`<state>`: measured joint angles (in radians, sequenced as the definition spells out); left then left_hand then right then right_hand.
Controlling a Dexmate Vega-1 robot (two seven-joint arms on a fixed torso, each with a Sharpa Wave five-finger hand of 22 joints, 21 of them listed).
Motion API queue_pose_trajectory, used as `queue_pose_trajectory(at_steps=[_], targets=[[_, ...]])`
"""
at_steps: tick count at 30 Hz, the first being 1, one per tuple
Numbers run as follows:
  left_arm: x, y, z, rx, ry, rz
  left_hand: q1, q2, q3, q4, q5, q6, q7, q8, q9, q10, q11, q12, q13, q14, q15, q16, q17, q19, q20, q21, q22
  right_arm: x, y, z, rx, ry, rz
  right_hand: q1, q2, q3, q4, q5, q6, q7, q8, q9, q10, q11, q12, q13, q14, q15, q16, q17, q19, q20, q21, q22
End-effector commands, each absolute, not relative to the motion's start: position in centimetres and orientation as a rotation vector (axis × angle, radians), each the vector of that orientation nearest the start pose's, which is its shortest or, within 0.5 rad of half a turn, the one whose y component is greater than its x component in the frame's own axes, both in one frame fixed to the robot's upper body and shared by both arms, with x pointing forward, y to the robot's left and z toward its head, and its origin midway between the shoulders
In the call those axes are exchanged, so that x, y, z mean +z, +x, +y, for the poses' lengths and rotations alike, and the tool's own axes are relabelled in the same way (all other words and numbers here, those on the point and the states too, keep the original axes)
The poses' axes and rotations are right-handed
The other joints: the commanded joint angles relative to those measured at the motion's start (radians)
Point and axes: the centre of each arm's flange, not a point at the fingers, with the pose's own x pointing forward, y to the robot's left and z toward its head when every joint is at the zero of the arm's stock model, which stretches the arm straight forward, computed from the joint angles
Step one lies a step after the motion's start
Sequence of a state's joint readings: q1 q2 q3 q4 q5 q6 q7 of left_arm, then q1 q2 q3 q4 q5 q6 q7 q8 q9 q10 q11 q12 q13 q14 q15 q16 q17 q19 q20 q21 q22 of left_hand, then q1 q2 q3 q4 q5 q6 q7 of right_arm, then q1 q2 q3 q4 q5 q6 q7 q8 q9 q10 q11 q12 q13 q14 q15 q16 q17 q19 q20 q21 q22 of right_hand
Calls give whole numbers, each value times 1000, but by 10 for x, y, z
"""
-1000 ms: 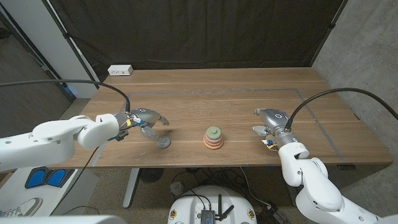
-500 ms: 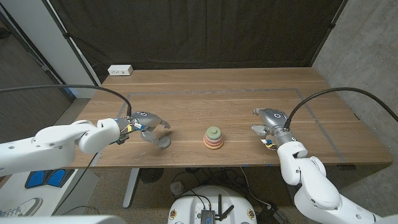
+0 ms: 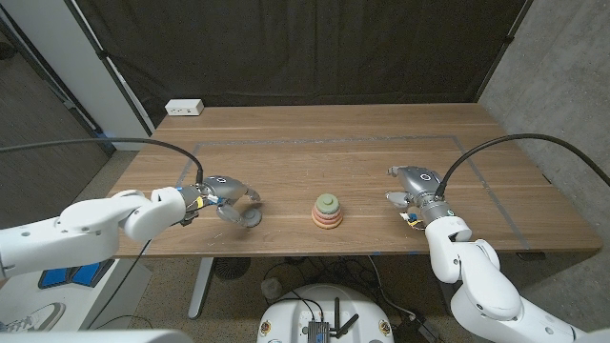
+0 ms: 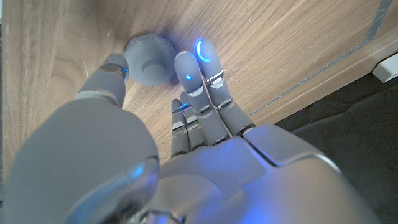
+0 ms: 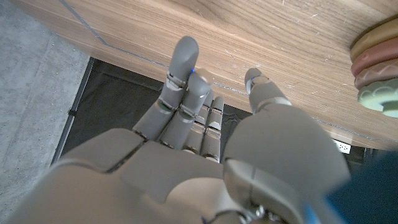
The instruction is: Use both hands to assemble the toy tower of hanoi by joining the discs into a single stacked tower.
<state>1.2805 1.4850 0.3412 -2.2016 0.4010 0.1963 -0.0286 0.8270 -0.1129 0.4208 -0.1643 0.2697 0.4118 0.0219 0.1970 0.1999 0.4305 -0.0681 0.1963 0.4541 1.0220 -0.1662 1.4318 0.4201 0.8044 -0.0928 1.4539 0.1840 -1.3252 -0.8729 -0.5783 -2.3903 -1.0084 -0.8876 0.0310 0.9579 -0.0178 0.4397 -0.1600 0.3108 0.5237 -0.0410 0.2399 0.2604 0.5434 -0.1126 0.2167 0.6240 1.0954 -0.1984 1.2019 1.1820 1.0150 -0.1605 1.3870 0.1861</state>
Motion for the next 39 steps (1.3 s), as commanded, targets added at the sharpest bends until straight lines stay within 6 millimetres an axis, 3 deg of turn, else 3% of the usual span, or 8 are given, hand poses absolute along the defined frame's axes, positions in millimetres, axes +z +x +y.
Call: queue_pose_trajectory(at_steps=[1, 24, 39], targets=[[-64, 484, 292, -256, 1843, -463, 12, 0, -7, 1, -2, 11, 1, 10, 1, 9, -2, 7, 0, 8, -52, 6, 0, 5, -113, 7, 4, -79, 441, -209, -305, -1493, -394, -3, 12, -4, 1, 7, 7, 1, -1, 0, 11, 4, -5, 5, 1, -23, -3, 4, -9, -57, 7, 0], [-81, 488, 298, -230, 1833, -465, 16, 13, -10, 4, -6, 32, 0, 15, 1, 32, -6, 12, -9, 10, -52, 9, 0, 5, -113, 7, 4, -79, 442, -205, -300, -1481, -391, -2, 18, -6, 0, 12, 8, 1, -4, 0, 14, 6, -7, 8, 3, -23, -10, 6, -9, -58, 12, -1], [-87, 496, 290, -260, 1813, -483, 23, 18, -11, 3, -7, 39, -3, 15, 2, 40, -14, 12, -14, 9, -52, 10, -1, 6, -113, 8, 4, -81, 441, -206, -306, -1473, -382, -4, 19, -7, 0, 14, 6, 2, -6, 0, 17, 7, -8, 8, 8, -23, -9, 13, -10, -57, 12, -1]])
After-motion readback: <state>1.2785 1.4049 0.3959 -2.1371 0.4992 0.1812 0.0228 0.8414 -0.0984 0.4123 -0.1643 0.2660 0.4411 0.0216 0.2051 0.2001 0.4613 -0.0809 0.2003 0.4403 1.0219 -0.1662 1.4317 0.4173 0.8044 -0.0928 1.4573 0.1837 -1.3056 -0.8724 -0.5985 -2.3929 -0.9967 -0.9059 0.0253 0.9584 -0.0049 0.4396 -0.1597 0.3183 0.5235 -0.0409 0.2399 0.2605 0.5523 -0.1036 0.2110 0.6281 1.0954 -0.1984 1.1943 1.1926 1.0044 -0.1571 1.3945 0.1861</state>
